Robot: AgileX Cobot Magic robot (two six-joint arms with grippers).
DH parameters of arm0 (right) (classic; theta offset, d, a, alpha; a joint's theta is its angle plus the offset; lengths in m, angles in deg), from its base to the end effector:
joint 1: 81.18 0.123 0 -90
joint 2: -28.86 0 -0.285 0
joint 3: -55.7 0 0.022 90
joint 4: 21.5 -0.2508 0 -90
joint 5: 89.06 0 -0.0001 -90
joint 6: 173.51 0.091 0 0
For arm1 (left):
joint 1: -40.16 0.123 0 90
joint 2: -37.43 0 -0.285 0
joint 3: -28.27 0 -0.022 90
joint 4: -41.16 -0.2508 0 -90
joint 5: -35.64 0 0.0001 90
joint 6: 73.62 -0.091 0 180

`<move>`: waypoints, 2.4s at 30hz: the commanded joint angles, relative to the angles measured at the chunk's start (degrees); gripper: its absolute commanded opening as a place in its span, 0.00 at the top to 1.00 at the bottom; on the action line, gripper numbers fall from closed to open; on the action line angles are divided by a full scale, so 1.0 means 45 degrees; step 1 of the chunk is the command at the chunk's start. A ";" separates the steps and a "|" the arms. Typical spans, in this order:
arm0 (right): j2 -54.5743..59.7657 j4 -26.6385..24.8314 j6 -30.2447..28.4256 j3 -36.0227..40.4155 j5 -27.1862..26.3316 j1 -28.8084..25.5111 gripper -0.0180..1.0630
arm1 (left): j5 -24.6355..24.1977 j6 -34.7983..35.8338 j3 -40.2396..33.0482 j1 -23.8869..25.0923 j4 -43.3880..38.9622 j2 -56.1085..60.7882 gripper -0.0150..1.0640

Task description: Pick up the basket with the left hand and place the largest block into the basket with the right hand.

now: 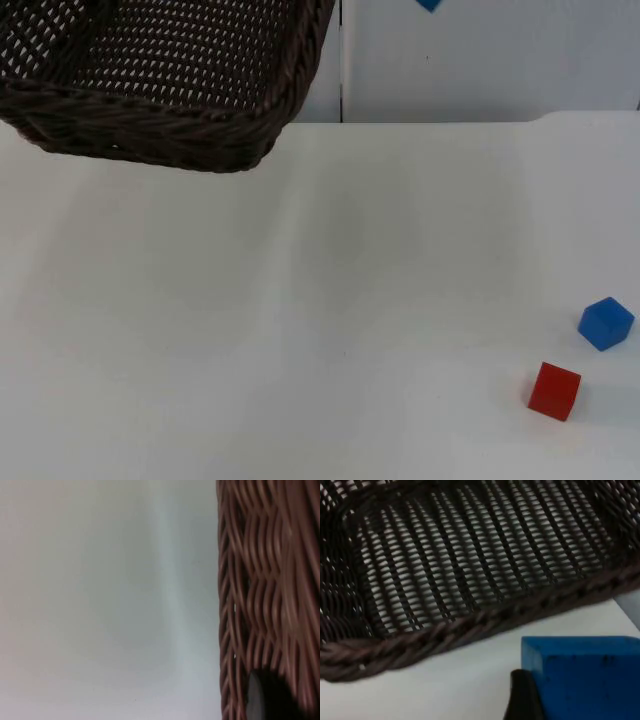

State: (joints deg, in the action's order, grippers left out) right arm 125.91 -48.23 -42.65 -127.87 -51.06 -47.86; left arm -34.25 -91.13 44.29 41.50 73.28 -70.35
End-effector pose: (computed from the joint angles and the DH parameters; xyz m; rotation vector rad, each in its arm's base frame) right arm 0.2829 0.2162 0.3582 -1.2601 1.8463 0.3693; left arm 0.3683 -0.0368 0.3353 0.2283 2.6524 -0.6805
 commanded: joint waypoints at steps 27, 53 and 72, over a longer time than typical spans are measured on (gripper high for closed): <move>0.6284 0.1928 0.3069 -0.7019 0.0168 0.1498 0.98 | -0.0016 0.0091 0.0024 0.0005 0.0416 -0.0545 0.99; 0.6985 0.1575 0.3135 -0.7019 -0.0948 0.1498 0.15 | -0.0016 0.0063 0.0024 0.0005 0.0416 -0.0545 0.99; 0.3210 0.1574 0.4818 -0.7019 0.1050 0.0339 0.10 | -0.0016 -0.0016 0.0024 0.0005 0.0554 -0.0854 0.99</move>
State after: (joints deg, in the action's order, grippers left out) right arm 141.56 -40.98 -21.93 -159.08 -48.10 -45.75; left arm -34.24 -91.13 44.18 41.50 72.82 -74.36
